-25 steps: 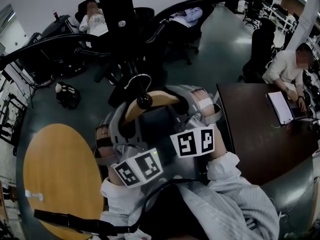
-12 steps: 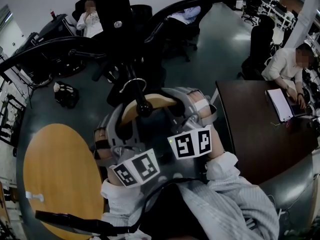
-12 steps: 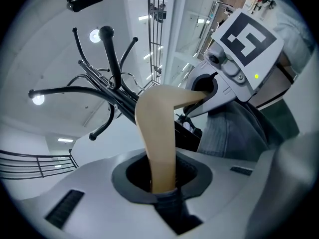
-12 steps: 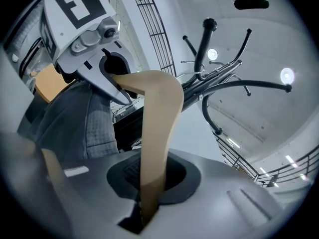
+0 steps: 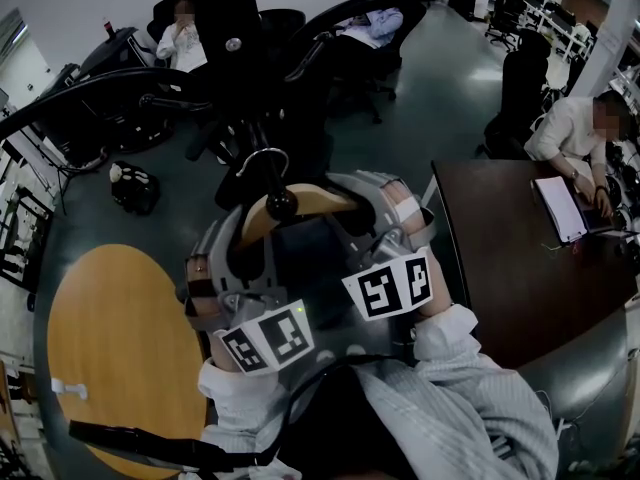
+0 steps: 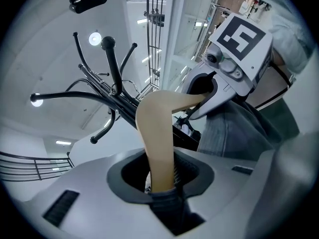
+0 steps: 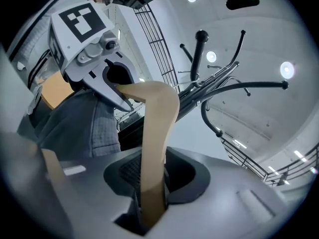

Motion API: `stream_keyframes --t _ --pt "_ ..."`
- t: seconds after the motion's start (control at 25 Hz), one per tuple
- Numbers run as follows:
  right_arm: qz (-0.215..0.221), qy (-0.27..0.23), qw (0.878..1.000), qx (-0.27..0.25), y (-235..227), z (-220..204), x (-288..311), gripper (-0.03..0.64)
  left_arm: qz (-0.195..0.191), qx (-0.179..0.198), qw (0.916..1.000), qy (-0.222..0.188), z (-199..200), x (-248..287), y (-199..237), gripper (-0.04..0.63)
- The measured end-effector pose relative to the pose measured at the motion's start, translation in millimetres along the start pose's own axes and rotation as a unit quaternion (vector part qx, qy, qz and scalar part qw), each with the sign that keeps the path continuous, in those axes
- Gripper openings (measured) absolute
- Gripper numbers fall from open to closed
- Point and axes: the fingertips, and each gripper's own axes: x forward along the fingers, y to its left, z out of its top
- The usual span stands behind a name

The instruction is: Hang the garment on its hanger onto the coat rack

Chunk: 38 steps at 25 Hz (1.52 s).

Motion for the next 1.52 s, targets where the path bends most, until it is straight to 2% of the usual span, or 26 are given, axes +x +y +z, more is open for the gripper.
stream_keyframes --t 0.16,0.4,0.6,0.8,1.2,1.36,1.52 --pt "0.019 -0.009 1.0 0.007 4.2 3.8 -9.8 0.12 -0.003 0.009 1.0 -0.002 2.9 -8.2 0.5 0.116" --pt "0.018 0.004 1.0 -0.009 4.6 4.0 -29.7 0.124 0.0 0.008 0.9999 0.006 6.9 -22.2 0.6 0.126" --pt "0.013 0.002 1.0 0.002 -0.9 8.1 -39.8 0.124 -0.003 0.011 0.9998 0.014 6.2 -29.1 0.3 0.127" --pt "0.001 0.0 1.0 0.006 6.7 13.3 -62.0 0.124 0.003 0.007 0.9999 0.009 9.2 -58.6 -6.5 0.127" --pt "-0.035 0.03 0.998 0.039 -7.7 0.7 -95.7 0.123 -0.025 -0.051 0.9951 -0.081 59.9 -67.0 -23.5 0.127" --pt "-0.063 0.053 0.994 0.066 -21.2 -18.1 -115.5 0.123 -0.032 -0.089 0.9859 -0.139 93.5 -61.0 -35.9 0.127" --pt "-0.108 0.074 0.987 0.093 -40.6 -38.9 -139.7 0.11 -0.073 -0.132 0.9712 -0.184 125.8 -49.1 -61.8 0.127"
